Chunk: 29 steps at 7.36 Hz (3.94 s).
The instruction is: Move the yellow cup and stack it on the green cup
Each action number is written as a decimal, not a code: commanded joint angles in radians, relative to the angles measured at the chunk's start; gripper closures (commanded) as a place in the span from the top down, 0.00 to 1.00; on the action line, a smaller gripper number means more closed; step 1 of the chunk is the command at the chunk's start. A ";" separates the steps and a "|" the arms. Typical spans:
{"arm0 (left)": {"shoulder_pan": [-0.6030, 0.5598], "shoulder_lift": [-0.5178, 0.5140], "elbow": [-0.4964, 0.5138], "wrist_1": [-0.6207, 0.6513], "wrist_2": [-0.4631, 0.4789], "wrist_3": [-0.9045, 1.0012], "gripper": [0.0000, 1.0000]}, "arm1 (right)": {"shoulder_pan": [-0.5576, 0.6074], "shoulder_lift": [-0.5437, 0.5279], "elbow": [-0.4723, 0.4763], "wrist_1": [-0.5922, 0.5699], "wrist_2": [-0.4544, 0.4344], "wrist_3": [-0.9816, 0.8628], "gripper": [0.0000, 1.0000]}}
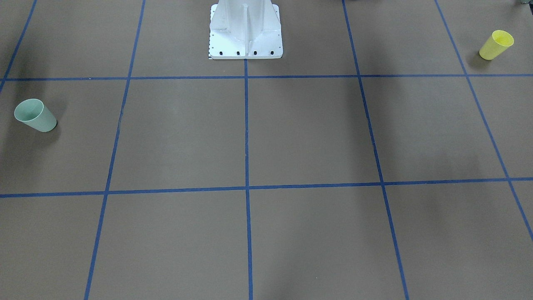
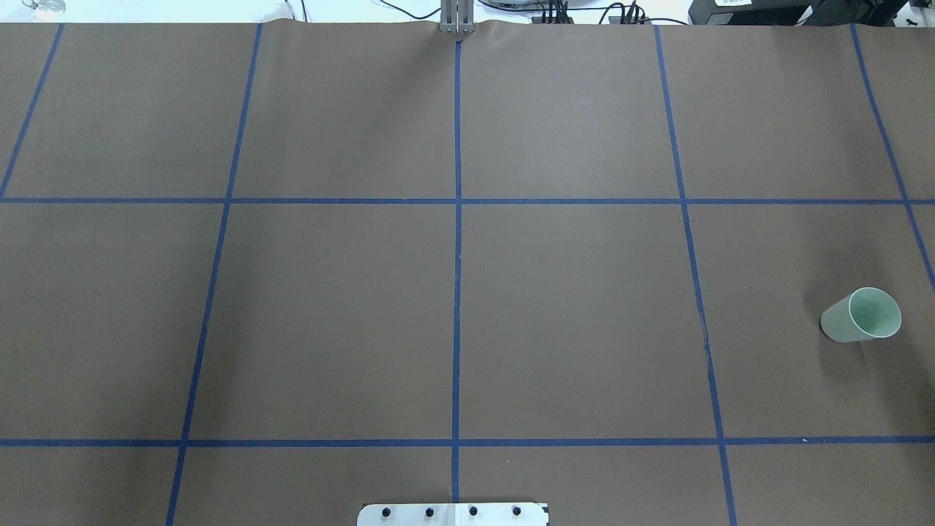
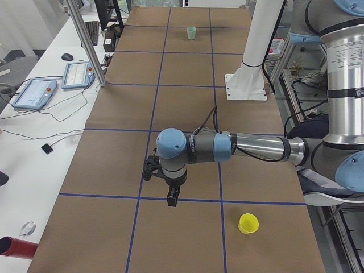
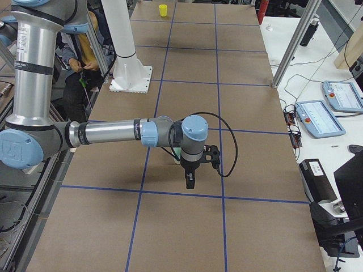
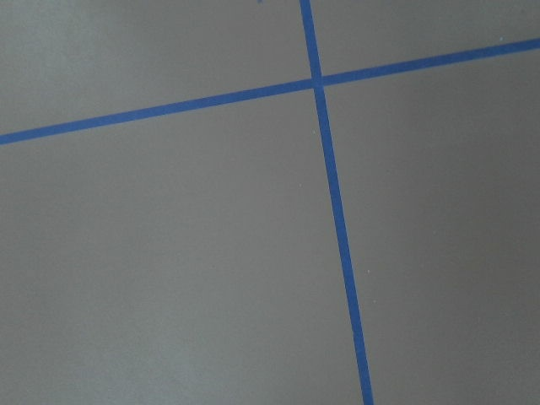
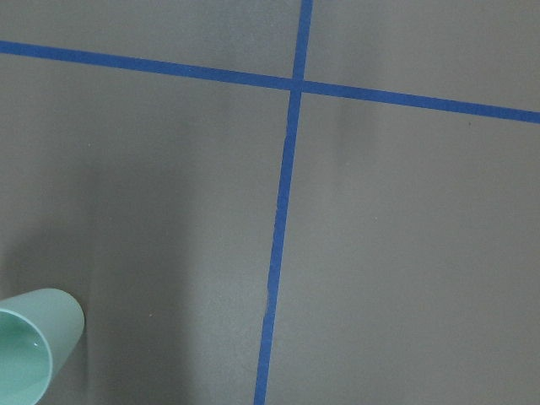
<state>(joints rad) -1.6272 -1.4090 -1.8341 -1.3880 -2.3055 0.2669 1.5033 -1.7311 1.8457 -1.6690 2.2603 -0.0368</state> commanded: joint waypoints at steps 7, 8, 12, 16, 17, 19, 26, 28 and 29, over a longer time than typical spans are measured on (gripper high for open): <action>-0.003 -0.117 -0.042 -0.110 -0.012 -0.011 1.00 | 0.000 0.016 0.010 0.035 0.004 -0.008 1.00; -0.002 -0.125 -0.039 -0.114 -0.012 -0.009 1.00 | 0.000 0.010 0.012 0.063 -0.011 -0.011 1.00; -0.002 -0.130 -0.053 -0.121 -0.087 -0.009 1.00 | 0.000 0.022 0.066 0.083 -0.004 0.003 1.00; -0.002 -0.119 -0.042 -0.236 -0.083 -0.049 1.00 | 0.002 0.010 0.056 0.097 0.002 0.006 1.00; -0.002 -0.123 -0.042 -0.236 -0.083 -0.049 1.00 | 0.002 0.005 0.053 0.097 0.002 0.003 1.00; -0.002 -0.149 -0.040 -0.235 -0.077 -0.092 1.00 | 0.002 0.002 0.050 0.113 0.002 0.000 1.00; 0.257 -0.142 -0.088 -0.355 0.620 -0.888 1.00 | 0.002 -0.030 0.040 0.163 0.008 0.006 1.00; 0.381 -0.079 -0.088 -0.348 0.827 -1.160 1.00 | 0.002 -0.039 0.038 0.183 0.012 0.008 1.00; 0.423 -0.032 -0.088 -0.339 0.886 -1.264 1.00 | 0.002 -0.039 0.038 0.183 0.012 0.008 1.00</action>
<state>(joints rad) -1.2675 -1.4918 -1.9220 -1.7357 -1.5133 -0.8527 1.5048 -1.7686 1.8838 -1.4893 2.2713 -0.0293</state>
